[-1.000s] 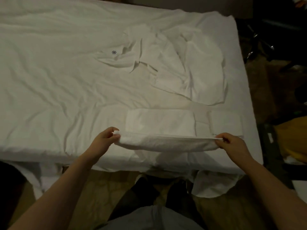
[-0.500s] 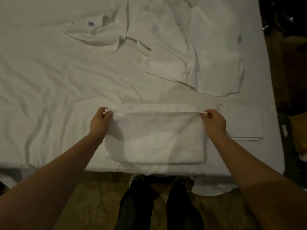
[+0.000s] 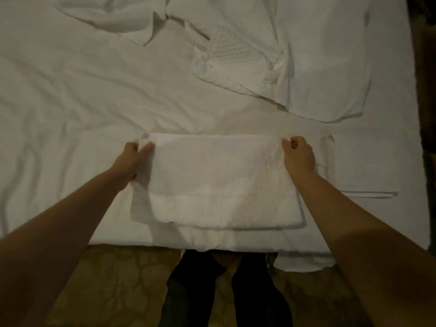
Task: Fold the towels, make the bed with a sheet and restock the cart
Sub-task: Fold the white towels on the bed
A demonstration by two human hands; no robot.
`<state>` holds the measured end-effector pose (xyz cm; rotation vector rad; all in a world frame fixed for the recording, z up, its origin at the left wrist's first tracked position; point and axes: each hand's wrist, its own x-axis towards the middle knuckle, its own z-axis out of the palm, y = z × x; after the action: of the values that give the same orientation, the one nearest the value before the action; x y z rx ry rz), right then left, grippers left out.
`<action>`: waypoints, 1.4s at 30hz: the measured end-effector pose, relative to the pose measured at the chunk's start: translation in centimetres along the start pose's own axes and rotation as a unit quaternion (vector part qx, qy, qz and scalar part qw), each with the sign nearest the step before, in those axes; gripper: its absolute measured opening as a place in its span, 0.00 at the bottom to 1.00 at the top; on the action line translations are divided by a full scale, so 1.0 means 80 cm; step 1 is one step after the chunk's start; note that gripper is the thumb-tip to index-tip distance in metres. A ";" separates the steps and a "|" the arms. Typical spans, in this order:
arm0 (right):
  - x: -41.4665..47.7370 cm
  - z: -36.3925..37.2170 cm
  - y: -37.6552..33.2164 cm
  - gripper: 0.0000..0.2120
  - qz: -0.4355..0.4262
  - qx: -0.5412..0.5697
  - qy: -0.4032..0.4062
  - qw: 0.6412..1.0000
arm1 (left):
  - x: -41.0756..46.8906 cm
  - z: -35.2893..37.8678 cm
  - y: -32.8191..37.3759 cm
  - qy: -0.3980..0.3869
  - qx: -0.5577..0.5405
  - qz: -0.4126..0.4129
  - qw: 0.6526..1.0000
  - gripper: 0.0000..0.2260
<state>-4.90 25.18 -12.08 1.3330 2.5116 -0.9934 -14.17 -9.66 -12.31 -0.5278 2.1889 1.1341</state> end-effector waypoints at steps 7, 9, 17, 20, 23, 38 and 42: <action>-0.043 -0.011 0.026 0.26 -0.010 0.060 -0.084 0.995 | -0.024 0.020 -0.006 0.048 -0.038 0.072 0.996 0.21; -0.046 -0.009 0.031 0.22 -0.008 0.050 -0.055 0.997 | -0.021 0.028 0.003 0.110 -0.019 0.099 0.989 0.14; -0.036 0.006 0.023 0.21 -0.015 0.150 0.082 0.985 | 0.003 0.040 0.008 0.178 0.023 0.076 0.981 0.22; -0.038 0.001 0.023 0.23 0.020 0.192 0.052 0.980 | -0.003 0.032 0.002 0.123 0.001 0.049 0.991 0.21; -0.049 -0.017 0.023 0.27 0.033 0.215 -0.054 0.975 | -0.031 0.027 -0.016 0.095 0.040 0.055 0.993 0.23; -0.115 0.004 0.064 0.35 -0.011 0.138 -0.035 0.990 | -0.077 0.117 -0.079 0.097 0.387 0.208 0.893 0.27; -0.140 -0.020 0.017 0.28 0.043 0.280 -0.015 0.959 | -0.081 0.117 -0.073 0.082 0.395 0.199 0.893 0.23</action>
<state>3.19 18.96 -7.04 1.5170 2.2043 -1.7751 -2.85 -4.68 -15.57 0.2008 2.7205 0.2803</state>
